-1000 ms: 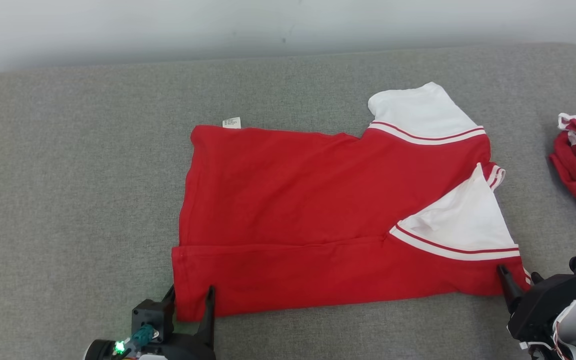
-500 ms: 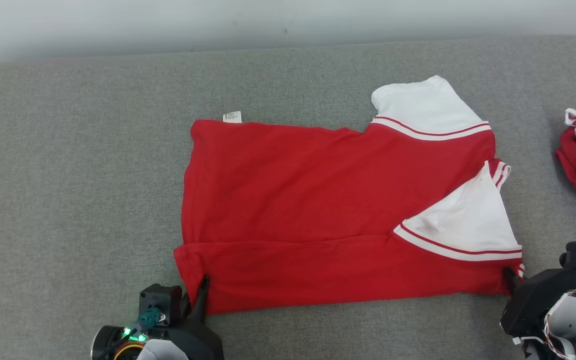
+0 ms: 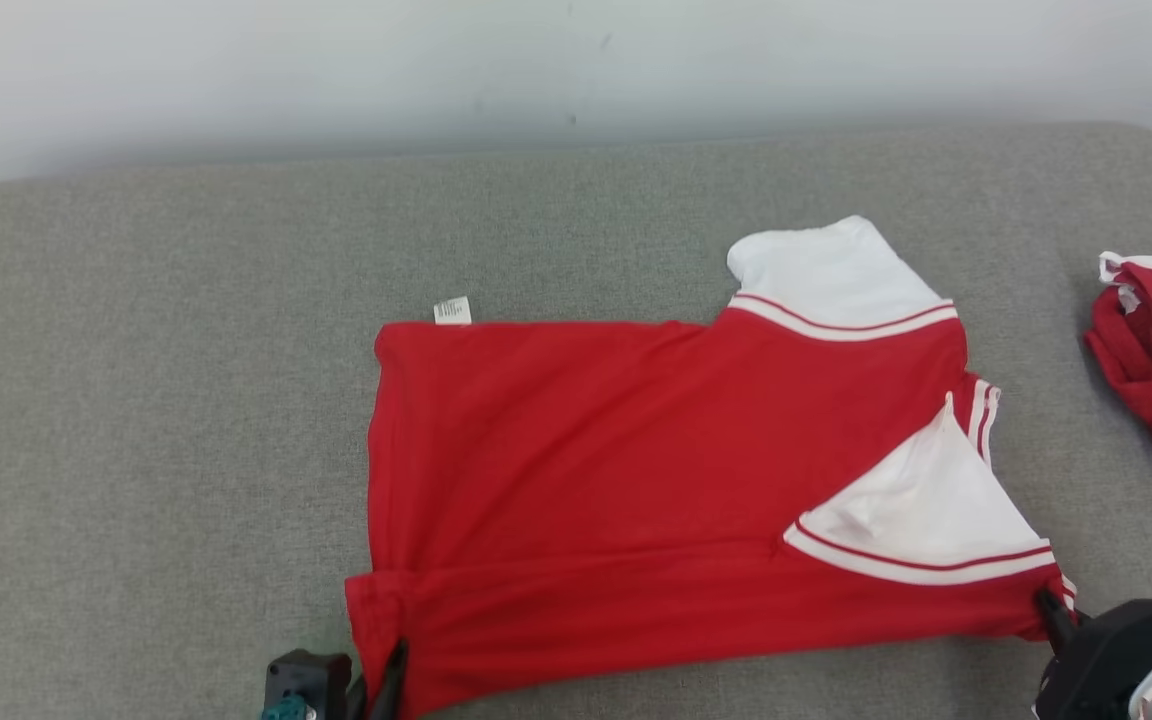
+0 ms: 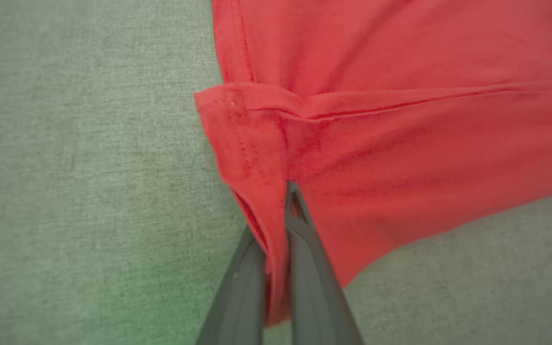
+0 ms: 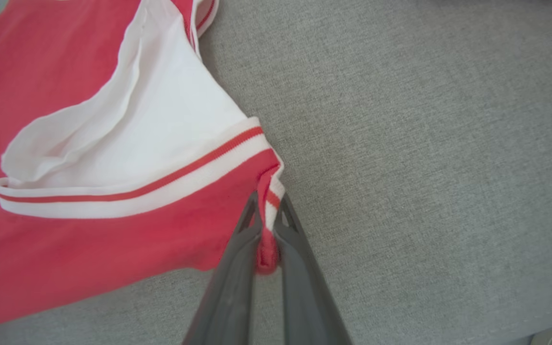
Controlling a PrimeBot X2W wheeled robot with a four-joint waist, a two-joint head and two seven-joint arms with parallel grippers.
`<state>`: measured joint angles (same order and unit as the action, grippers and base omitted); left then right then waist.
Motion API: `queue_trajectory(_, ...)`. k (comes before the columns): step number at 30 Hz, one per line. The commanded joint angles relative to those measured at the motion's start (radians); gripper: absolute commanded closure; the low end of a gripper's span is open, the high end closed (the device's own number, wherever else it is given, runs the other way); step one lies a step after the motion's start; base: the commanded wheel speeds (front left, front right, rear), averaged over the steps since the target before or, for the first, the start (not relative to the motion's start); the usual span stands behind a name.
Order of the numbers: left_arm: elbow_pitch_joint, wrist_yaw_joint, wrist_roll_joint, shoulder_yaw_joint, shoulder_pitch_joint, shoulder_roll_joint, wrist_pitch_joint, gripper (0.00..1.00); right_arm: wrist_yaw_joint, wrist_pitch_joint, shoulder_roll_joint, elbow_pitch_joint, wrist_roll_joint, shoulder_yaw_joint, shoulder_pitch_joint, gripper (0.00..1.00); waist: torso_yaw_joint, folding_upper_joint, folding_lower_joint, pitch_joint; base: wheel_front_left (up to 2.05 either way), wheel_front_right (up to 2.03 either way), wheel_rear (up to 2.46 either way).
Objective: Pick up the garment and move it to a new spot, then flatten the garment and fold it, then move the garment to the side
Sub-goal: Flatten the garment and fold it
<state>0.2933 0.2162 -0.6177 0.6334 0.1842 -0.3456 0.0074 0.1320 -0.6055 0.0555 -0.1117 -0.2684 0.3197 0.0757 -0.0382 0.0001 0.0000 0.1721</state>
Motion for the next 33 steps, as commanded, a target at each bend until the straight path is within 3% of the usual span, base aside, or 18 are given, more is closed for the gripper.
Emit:
queue_trajectory(1,-0.015,0.015,-0.007,0.000,-0.033,-0.016,0.003,1.00,-0.003,-0.014,0.001,0.030,-0.016,0.014,-0.031,1.00,-0.004,-0.0001,0.0000,-0.020,0.00,0.00,0.00)
queue_trajectory(10,-0.061,0.048,-0.010,-0.003,-0.083,-0.037,0.007,1.00,-0.003,-0.072,-0.003,0.097,-0.034,0.014,-0.120,1.00,-0.013,-0.0001,0.0000,-0.042,0.00,0.00,0.00)
queue_trajectory(11,-0.058,0.051,-0.011,-0.003,-0.086,-0.038,0.005,0.63,-0.003,-0.078,-0.003,0.097,-0.038,0.011,-0.126,1.00,-0.015,-0.0001,0.0000,-0.044,0.00,0.00,0.00)
queue_trajectory(12,-0.057,0.051,-0.011,-0.003,-0.088,-0.038,0.005,0.35,-0.003,-0.073,-0.003,0.098,-0.041,0.007,-0.128,1.00,-0.016,-0.0001,0.0000,-0.045,0.00,0.00,0.00)
queue_trajectory(13,-0.055,0.053,-0.012,-0.001,-0.090,-0.039,0.007,0.00,-0.003,-0.069,-0.004,0.096,-0.044,0.003,-0.129,0.00,-0.017,-0.0001,0.0000,-0.046,0.00,0.00,0.00)
queue_trajectory(25,-0.128,0.095,-0.028,-0.066,-0.107,-0.103,-0.022,0.00,-0.002,-0.010,-0.004,0.126,-0.031,0.003,-0.073,0.00,-0.020,-0.0001,0.0000,-0.042,0.00,0.00,0.00)
queue_trajectory(33,-0.175,0.080,-0.002,-0.104,0.026,-0.158,0.003,0.00,-0.002,-0.036,0.067,0.144,0.004,-0.050,0.112,0.00,-0.033,-0.0001,0.0000,0.010,0.00,0.00,0.00)
